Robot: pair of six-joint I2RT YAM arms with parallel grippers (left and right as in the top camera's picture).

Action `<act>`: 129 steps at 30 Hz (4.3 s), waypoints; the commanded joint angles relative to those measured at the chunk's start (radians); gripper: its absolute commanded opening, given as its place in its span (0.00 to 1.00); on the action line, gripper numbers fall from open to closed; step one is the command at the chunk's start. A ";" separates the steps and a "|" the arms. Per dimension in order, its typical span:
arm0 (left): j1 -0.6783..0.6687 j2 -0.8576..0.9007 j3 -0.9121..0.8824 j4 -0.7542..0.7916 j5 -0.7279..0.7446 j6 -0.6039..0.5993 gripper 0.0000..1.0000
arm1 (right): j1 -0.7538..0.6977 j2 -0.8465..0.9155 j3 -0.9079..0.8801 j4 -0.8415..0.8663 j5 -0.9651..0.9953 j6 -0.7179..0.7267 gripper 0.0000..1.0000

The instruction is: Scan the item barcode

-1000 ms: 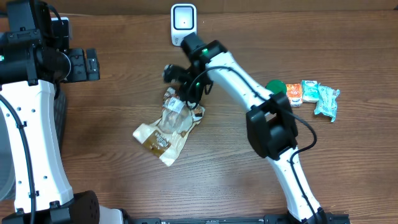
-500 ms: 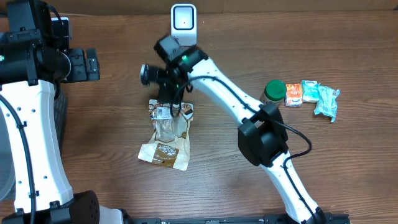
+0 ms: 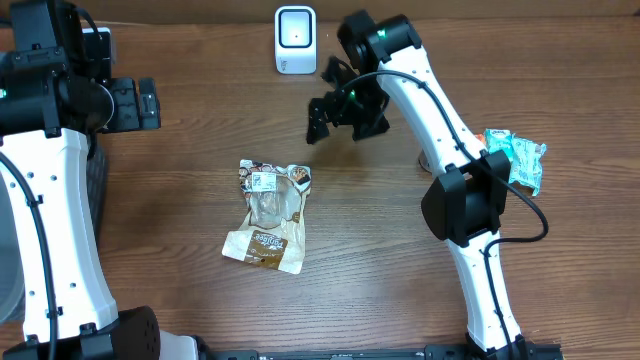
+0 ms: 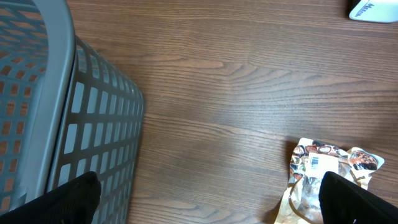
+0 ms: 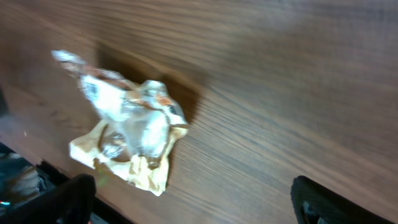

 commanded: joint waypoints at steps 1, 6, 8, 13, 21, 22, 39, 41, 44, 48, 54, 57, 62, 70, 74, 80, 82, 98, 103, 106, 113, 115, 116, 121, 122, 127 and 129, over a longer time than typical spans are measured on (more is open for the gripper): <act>0.007 -0.006 0.007 0.003 -0.002 0.016 1.00 | 0.031 -0.011 -0.103 0.013 -0.048 0.049 0.96; 0.007 -0.006 0.007 0.003 -0.002 0.016 1.00 | 0.061 -0.011 -0.233 0.057 -0.052 0.050 0.81; 0.007 -0.006 0.007 0.003 -0.002 0.016 1.00 | 0.083 -0.011 -0.281 0.091 -0.064 0.053 0.76; 0.007 -0.006 0.007 0.003 -0.002 0.016 0.99 | 0.143 -0.024 -0.315 0.127 -0.070 0.066 0.51; 0.007 -0.006 0.007 0.003 -0.002 0.016 0.99 | 0.184 -0.208 -0.318 0.146 0.102 0.184 0.54; 0.007 -0.006 0.007 0.003 -0.002 0.016 1.00 | 0.188 -0.238 -0.323 0.151 0.116 0.203 0.53; 0.007 -0.006 0.007 0.003 -0.002 0.016 0.99 | 0.204 -0.657 -1.133 0.812 -0.072 0.396 0.82; 0.007 -0.006 0.007 0.003 -0.002 0.016 1.00 | 0.187 -0.647 -1.197 0.890 -0.092 0.446 0.90; 0.007 -0.006 0.007 0.003 -0.002 0.016 0.99 | 0.174 -0.623 -1.229 0.941 -0.097 0.488 0.94; 0.007 -0.006 0.007 0.003 -0.002 0.016 0.99 | 0.170 -0.573 -1.233 1.006 -0.108 0.521 0.95; 0.007 -0.006 0.007 0.003 -0.002 0.016 0.99 | 0.186 -0.470 -1.233 1.094 -0.191 0.587 0.87; 0.007 -0.006 0.007 0.003 -0.002 0.016 1.00 | 0.195 -0.425 -1.233 1.121 -0.195 0.664 0.77; 0.007 -0.006 0.007 0.003 -0.002 0.016 1.00 | 0.235 -0.381 -1.233 1.220 -0.183 0.758 0.77; 0.007 -0.006 0.007 0.003 -0.002 0.016 1.00 | 0.399 -0.254 -1.233 1.415 -0.054 0.891 0.56; 0.008 -0.006 0.007 0.003 -0.002 0.016 0.99 | 0.402 -0.238 -1.231 1.439 -0.050 0.894 0.22; 0.008 -0.006 0.007 0.003 -0.002 0.016 1.00 | 0.326 -0.245 -1.228 1.446 -0.105 0.878 0.04; 0.008 -0.006 0.007 0.003 -0.002 0.016 0.99 | 0.291 -0.261 -1.224 1.439 -0.140 0.845 0.04; 0.007 -0.006 0.007 0.003 -0.002 0.016 1.00 | 0.122 -0.307 -0.790 0.625 -0.067 -0.094 0.04; 0.008 -0.006 0.007 0.003 -0.002 0.016 1.00 | 0.117 -0.306 -0.794 0.632 -0.042 -0.113 0.06; 0.007 -0.006 0.007 0.003 -0.002 0.016 1.00 | 0.109 -0.306 -0.794 0.682 -0.039 0.019 0.18; 0.007 -0.006 0.007 0.003 -0.002 0.016 1.00 | 0.108 -0.304 -0.846 0.800 0.000 0.410 0.69; 0.008 -0.006 0.007 0.003 -0.002 0.016 1.00 | 0.108 -0.304 -0.875 0.824 0.002 0.475 0.69; 0.008 -0.006 0.007 0.003 -0.002 0.016 0.99 | 0.108 -0.304 -0.891 0.835 0.002 0.487 0.69; 0.008 -0.006 0.007 0.003 -0.002 0.016 1.00 | 0.107 -0.304 -0.966 0.896 -0.027 0.479 0.69; 0.008 -0.006 0.007 0.003 -0.002 0.016 1.00 | 0.107 -0.304 -0.978 0.917 -0.056 0.454 0.69; 0.008 -0.006 0.007 0.003 -0.002 0.016 1.00 | 0.107 -0.304 -1.046 1.052 -0.193 0.390 0.74; 0.007 -0.006 0.007 0.003 -0.002 0.016 0.99 | 0.114 -0.296 -1.077 1.106 -0.203 0.419 0.74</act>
